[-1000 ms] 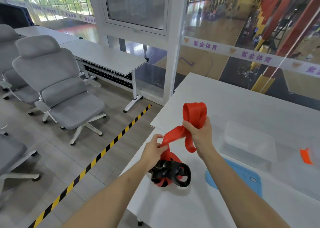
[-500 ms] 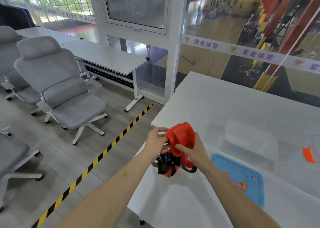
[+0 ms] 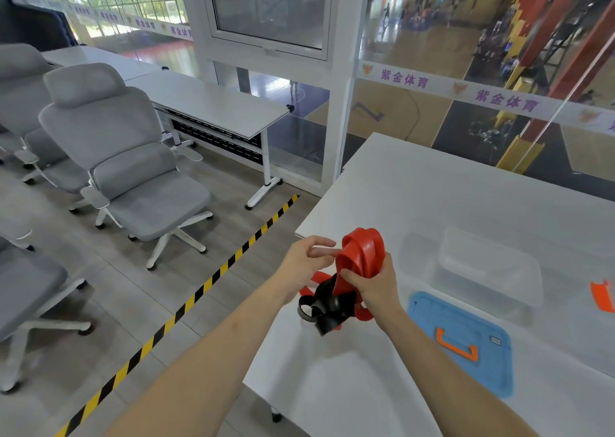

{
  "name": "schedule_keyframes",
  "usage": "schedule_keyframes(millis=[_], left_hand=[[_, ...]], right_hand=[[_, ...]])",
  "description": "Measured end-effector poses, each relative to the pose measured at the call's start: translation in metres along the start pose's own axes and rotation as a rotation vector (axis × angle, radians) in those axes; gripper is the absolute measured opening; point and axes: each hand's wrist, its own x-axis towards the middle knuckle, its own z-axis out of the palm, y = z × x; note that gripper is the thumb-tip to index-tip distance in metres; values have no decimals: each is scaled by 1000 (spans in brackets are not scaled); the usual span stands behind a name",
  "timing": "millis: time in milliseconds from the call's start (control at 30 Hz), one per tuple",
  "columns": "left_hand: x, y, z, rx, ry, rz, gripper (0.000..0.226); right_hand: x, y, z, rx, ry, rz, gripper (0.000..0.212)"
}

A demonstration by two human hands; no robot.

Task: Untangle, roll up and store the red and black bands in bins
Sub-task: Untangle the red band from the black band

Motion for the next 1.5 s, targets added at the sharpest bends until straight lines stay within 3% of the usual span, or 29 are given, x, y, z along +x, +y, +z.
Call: schedule_keyframes(millis=[100, 200, 267, 333, 400, 500, 600, 733, 833, 967, 1200, 1333, 1433, 1500], left_hand=[[-5, -32, -4, 52, 78, -31, 23], [-18, -71, -2, 313, -63, -70, 30], [-27, -91, 4, 504, -165, -62, 50], [-31, -105, 10, 577, -130, -62, 75], [-30, -114, 15, 622, -59, -94, 84], [-26, -118, 19, 676, 19, -64, 66], [-29, -123, 18, 782, 97, 5, 52], [-36, -135, 4, 649, 175, -70, 34], [-43, -140, -3, 484, 209, -170, 25], [-41, -147, -10, 298, 311, -302, 44], [-45, -151, -20, 79, 295, -338, 30], [-47, -145, -20, 122, 312, -398, 29], [-45, -143, -15, 127, 285, -362, 23], [-46, -138, -12, 241, 227, -326, 34]], right_hand=[[1, 4, 0, 77, 66, 44, 60], [3, 4, 1, 201, 99, 93, 59], [8, 2, 2, 309, 119, 128, 67], [11, -3, 3, 398, 118, 155, 77], [15, -6, 2, 487, 115, 168, 79], [17, -11, 1, 563, 108, 186, 78], [19, -17, -1, 606, 71, 181, 62], [24, -39, -8, 644, 34, 144, 37], [23, -49, -9, 603, 39, 116, 44], [19, -56, -6, 603, 51, 112, 47], [27, -72, -16, 670, 113, 92, 42], [31, -78, -27, 695, 146, 68, 50], [31, -78, -31, 657, 119, 47, 41], [30, -69, -25, 553, 97, 45, 37]])
